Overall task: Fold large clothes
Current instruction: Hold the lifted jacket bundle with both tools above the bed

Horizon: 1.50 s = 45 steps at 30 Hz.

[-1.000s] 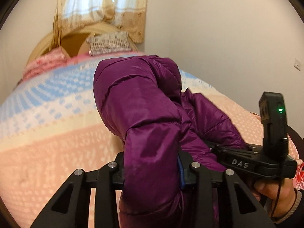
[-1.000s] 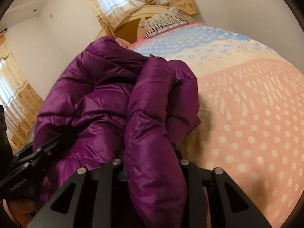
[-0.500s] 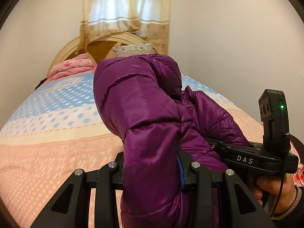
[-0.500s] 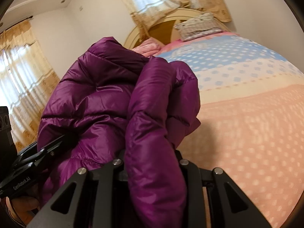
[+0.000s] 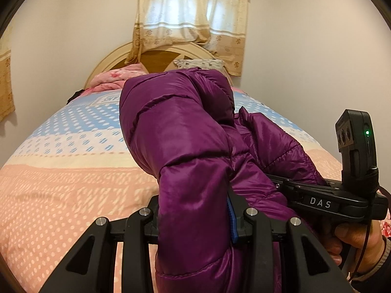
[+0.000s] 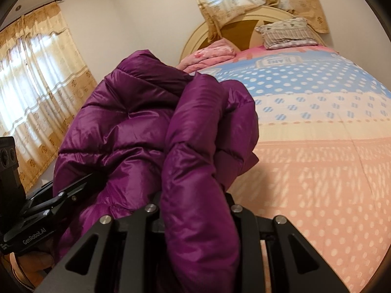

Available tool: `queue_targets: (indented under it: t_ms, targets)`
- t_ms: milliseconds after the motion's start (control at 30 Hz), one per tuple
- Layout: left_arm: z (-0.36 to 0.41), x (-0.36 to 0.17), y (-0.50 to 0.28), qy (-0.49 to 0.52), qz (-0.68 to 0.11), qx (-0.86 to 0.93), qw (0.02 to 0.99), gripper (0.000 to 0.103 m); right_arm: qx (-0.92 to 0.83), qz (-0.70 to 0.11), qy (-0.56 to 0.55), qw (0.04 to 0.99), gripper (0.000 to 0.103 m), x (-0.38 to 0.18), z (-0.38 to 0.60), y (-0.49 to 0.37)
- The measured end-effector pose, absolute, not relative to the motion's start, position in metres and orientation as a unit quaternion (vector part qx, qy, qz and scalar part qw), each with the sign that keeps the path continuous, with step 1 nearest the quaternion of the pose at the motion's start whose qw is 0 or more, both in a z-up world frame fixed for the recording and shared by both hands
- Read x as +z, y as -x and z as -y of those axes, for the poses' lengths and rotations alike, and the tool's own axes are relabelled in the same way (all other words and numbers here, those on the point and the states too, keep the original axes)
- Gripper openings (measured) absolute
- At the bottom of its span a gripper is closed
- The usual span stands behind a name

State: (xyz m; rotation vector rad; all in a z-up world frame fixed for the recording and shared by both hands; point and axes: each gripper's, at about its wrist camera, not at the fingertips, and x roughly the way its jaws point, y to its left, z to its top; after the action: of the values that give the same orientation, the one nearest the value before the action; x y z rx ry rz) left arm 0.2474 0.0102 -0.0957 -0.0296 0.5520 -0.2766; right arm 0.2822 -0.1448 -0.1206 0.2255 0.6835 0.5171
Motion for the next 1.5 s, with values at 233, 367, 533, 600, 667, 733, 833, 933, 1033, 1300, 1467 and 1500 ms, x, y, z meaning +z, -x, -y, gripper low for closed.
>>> queue_targets:
  t_ms: [233, 367, 533, 600, 667, 733, 833, 933, 1033, 1300, 1467, 1500]
  targets:
    - [-0.030, -0.099, -0.246, 0.025, -0.276, -0.117, 0.954, 0.038, 0.268, -0.341, -0.101, 0.896, 0.027, -0.128, 0.128, -0.288]
    - [-0.040, -0.105, -0.238, 0.031, -0.280, -0.108, 0.953, 0.038, 0.274, -0.345, -0.098, 0.892, 0.027, -0.131, 0.116, -0.290]
    - [-0.049, -0.109, -0.233, 0.034, -0.283, -0.097, 0.954, 0.038, 0.284, -0.352, -0.096, 0.887, 0.027, -0.134, 0.102, -0.292]
    - [-0.051, -0.110, -0.234, 0.034, -0.285, -0.091, 0.954, 0.038, 0.289, -0.356, -0.093, 0.884, 0.027, -0.137, 0.094, -0.292]
    - [-0.056, -0.113, -0.233, 0.036, -0.287, -0.085, 0.953, 0.038, 0.293, -0.360, -0.094, 0.881, 0.027, -0.139, 0.088, -0.294]
    - [-0.060, -0.115, -0.236, 0.039, -0.290, -0.081, 0.953, 0.038, 0.297, -0.365, -0.093, 0.878, 0.027, -0.143, 0.082, -0.295]
    - [-0.070, -0.120, -0.231, 0.043, -0.294, -0.074, 0.952, 0.038, 0.300, -0.369, -0.091, 0.875, 0.027, -0.147, 0.074, -0.296]
    - [-0.077, -0.125, -0.232, 0.046, -0.299, -0.069, 0.951, 0.038, 0.303, -0.374, -0.087, 0.872, 0.027, -0.151, 0.067, -0.298]
    - [-0.084, -0.130, -0.232, 0.048, -0.304, -0.067, 0.949, 0.038, 0.304, -0.379, -0.086, 0.870, 0.027, -0.156, 0.063, -0.300]
    - [-0.095, -0.145, -0.240, 0.055, -0.324, -0.066, 0.942, 0.039, 0.303, -0.393, -0.084, 0.864, 0.027, -0.166, 0.056, -0.306]
    - [-0.105, -0.159, -0.245, 0.065, -0.341, -0.065, 0.936, 0.043, 0.299, -0.401, -0.084, 0.862, 0.027, -0.173, 0.053, -0.309]
    - [-0.106, -0.160, -0.245, 0.065, -0.342, -0.065, 0.935, 0.044, 0.299, -0.402, -0.084, 0.861, 0.027, -0.173, 0.053, -0.309]
